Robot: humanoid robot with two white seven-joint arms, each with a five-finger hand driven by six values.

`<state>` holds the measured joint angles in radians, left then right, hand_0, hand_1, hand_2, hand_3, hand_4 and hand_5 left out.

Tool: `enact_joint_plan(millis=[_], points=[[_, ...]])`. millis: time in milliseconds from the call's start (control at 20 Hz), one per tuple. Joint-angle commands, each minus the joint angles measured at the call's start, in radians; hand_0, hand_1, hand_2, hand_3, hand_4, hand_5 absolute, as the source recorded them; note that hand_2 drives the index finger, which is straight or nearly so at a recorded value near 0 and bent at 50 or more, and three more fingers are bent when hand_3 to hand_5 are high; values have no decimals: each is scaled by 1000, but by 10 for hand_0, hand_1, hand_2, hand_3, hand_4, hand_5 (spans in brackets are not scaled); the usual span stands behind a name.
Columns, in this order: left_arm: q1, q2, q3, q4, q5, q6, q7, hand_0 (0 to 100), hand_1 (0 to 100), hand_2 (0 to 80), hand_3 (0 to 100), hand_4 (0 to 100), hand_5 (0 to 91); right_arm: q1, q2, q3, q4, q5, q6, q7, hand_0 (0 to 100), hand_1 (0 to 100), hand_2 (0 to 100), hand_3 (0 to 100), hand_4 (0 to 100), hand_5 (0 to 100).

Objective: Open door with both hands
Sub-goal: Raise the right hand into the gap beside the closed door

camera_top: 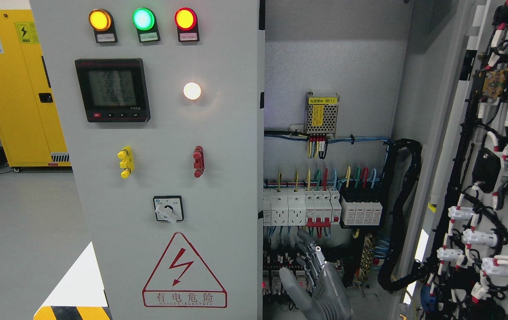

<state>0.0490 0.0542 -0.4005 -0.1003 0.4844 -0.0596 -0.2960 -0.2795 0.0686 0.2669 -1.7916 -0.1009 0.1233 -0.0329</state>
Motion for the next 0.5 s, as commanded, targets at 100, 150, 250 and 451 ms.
enact_joint_plan(millis=[100,150,250,451], points=[[0,0,0,-3,0,0,0,120,556,0,0,0,0,-151,30,-20,86,1,44,-1,0,500,40,0,0,0],[0,0,0,-3,-1,0,-2,120,556,0,0,0,0,-168,30,-20,104,1,44,-1,0,500,40,0,0,0],[0,0,0,-3,0,0,-2,120,556,0,0,0,0,-194,28,-20,141,0,42,-1,0,500,40,0,0,0],[0,0,0,-6,0,0,-3,120,556,0,0,0,0,-219,30,-6,161,-2,45,1,0,500,40,0,0,0]])
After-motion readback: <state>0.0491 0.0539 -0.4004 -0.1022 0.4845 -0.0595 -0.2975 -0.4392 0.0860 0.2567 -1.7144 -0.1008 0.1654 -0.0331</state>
